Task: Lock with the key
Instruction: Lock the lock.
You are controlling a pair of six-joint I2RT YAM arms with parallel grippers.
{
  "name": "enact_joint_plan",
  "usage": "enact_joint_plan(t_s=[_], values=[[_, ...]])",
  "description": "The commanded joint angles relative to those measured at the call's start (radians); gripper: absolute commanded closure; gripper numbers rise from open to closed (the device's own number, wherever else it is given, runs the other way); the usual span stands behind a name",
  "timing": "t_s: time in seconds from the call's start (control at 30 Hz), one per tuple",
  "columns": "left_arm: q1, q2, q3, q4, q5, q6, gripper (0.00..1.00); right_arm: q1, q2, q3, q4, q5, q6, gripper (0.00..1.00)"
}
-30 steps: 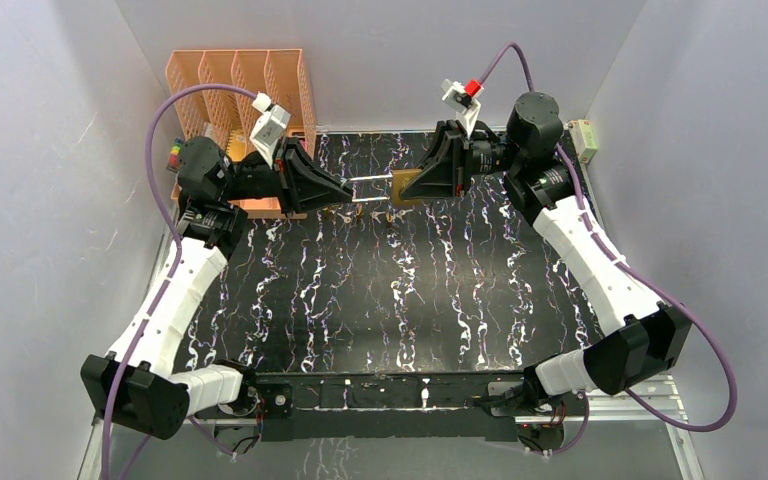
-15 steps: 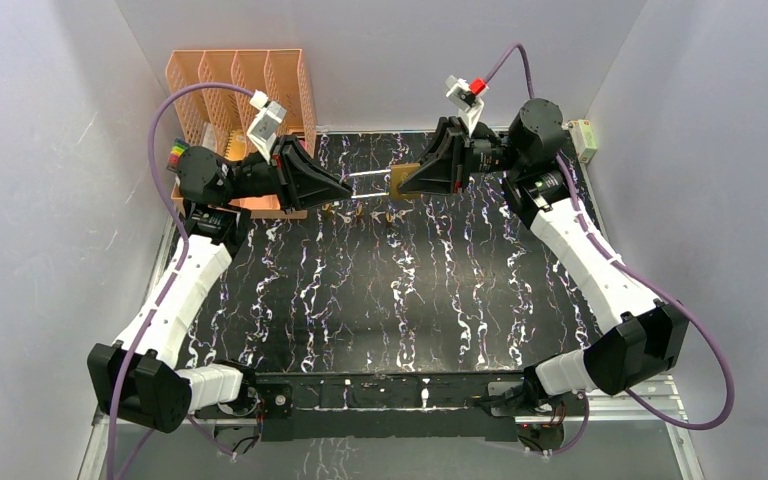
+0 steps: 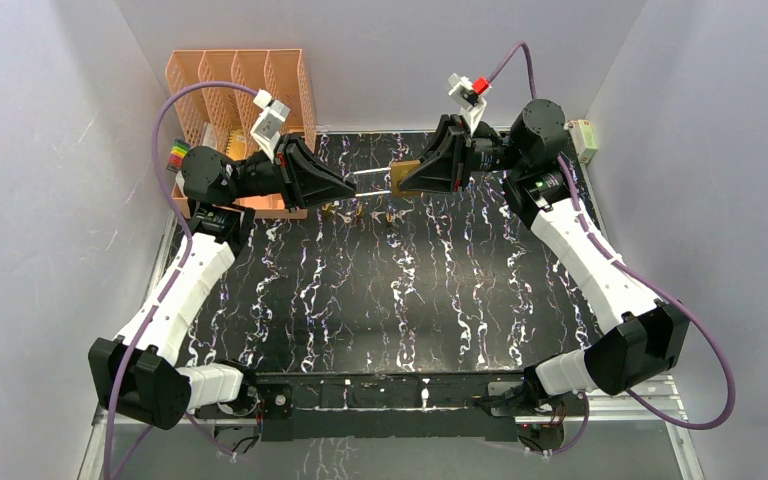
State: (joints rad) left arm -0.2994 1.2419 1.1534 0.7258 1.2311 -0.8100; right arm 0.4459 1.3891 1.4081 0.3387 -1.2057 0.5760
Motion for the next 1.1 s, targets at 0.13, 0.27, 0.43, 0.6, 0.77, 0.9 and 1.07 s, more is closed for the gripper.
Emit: enact_joint_plan(t_s=[0.13,0.27,0.43,0.6,0.77,0.9,1.07], values=[[-0.134,0.035,0.023,-0.001,-0.073,0.063,1.00,0.147,0.028,0.021,0.116,0.149,-0.017,1.00],[-0.172,0.054,0.039,-0.015,-0.100,0.089,1.00,0.183,0.044,0.022,0.118,0.168,-0.027,1.00],[-0.227,0.090,0.058,-0.016,-0.136,0.110,1.00,0.228,0.064,0.009,0.135,0.192,-0.033,1.00],[-0.239,0.092,0.076,-0.045,-0.146,0.135,1.00,0.239,0.064,0.005,0.138,0.195,-0.036,1.00],[-0.238,0.098,0.107,-0.078,-0.156,0.161,1.00,0.246,0.065,-0.006,0.136,0.195,-0.039,1.00],[-0.238,0.113,0.123,-0.048,-0.156,0.138,1.00,0.261,0.061,-0.033,0.153,0.207,-0.039,1.00],[-0.244,0.125,0.131,-0.026,-0.152,0.118,1.00,0.278,0.066,-0.053,0.171,0.216,-0.032,1.00]])
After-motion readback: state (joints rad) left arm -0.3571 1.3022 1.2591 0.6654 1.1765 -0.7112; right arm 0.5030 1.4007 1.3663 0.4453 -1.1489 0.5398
